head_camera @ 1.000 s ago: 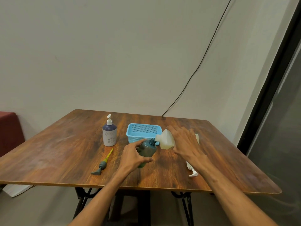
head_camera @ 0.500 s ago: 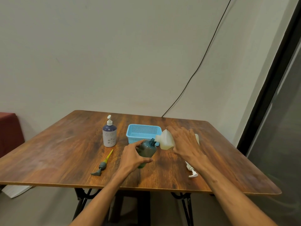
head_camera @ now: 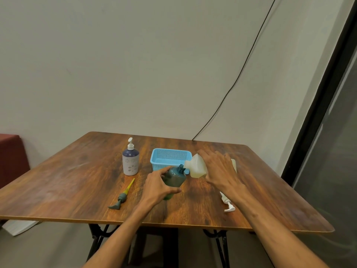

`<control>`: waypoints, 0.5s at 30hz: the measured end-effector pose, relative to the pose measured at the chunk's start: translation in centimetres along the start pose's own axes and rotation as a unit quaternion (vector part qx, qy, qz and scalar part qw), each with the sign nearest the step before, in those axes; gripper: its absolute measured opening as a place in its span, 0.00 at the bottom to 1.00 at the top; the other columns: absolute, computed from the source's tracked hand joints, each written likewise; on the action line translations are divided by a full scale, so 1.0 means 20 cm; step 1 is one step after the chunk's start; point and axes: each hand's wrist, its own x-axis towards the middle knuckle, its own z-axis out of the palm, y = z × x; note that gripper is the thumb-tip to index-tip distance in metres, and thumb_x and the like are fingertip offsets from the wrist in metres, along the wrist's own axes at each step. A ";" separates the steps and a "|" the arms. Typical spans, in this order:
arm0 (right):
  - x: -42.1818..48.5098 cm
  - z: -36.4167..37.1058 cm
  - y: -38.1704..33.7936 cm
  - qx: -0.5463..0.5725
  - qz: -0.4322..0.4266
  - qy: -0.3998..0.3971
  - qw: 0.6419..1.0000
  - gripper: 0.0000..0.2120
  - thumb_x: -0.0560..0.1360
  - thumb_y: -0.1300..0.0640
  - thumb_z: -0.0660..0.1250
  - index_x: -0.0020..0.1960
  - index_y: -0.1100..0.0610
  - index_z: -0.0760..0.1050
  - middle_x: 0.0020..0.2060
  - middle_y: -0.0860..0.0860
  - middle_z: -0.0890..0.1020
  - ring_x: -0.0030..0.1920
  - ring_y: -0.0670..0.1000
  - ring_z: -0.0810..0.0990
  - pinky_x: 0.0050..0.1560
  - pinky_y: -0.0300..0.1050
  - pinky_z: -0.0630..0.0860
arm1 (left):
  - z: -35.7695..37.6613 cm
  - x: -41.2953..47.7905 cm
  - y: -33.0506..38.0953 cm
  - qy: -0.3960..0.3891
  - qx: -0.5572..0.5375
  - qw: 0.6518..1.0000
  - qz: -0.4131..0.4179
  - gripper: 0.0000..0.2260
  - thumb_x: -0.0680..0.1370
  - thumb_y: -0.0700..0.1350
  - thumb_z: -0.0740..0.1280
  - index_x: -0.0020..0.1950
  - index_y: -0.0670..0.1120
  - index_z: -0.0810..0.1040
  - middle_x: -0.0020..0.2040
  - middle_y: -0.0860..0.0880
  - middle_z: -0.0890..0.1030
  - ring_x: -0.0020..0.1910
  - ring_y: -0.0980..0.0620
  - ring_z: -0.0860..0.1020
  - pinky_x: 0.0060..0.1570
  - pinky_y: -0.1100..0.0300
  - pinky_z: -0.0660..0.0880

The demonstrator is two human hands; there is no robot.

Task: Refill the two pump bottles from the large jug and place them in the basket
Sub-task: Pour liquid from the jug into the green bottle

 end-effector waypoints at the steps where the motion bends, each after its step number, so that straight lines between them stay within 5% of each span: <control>1: 0.00 0.00 0.00 0.001 -0.001 -0.001 1.000 0.29 0.67 0.53 0.74 0.66 0.49 0.68 0.58 0.49 0.78 0.55 0.55 0.76 0.55 0.57 0.70 | 0.00 0.00 0.00 -0.001 0.000 1.000 0.000 0.38 0.64 0.48 0.83 0.72 0.50 0.73 0.64 0.49 0.78 0.55 0.58 0.74 0.43 0.75 0.69; 15: -0.02 -0.03 -0.01 0.007 0.002 -0.007 1.000 0.28 0.70 0.51 0.72 0.68 0.50 0.68 0.60 0.49 0.77 0.57 0.55 0.76 0.57 0.55 0.69 | 0.00 -0.01 0.02 -0.003 0.005 1.000 -0.002 0.38 0.64 0.48 0.83 0.72 0.50 0.73 0.64 0.48 0.78 0.55 0.58 0.73 0.43 0.75 0.68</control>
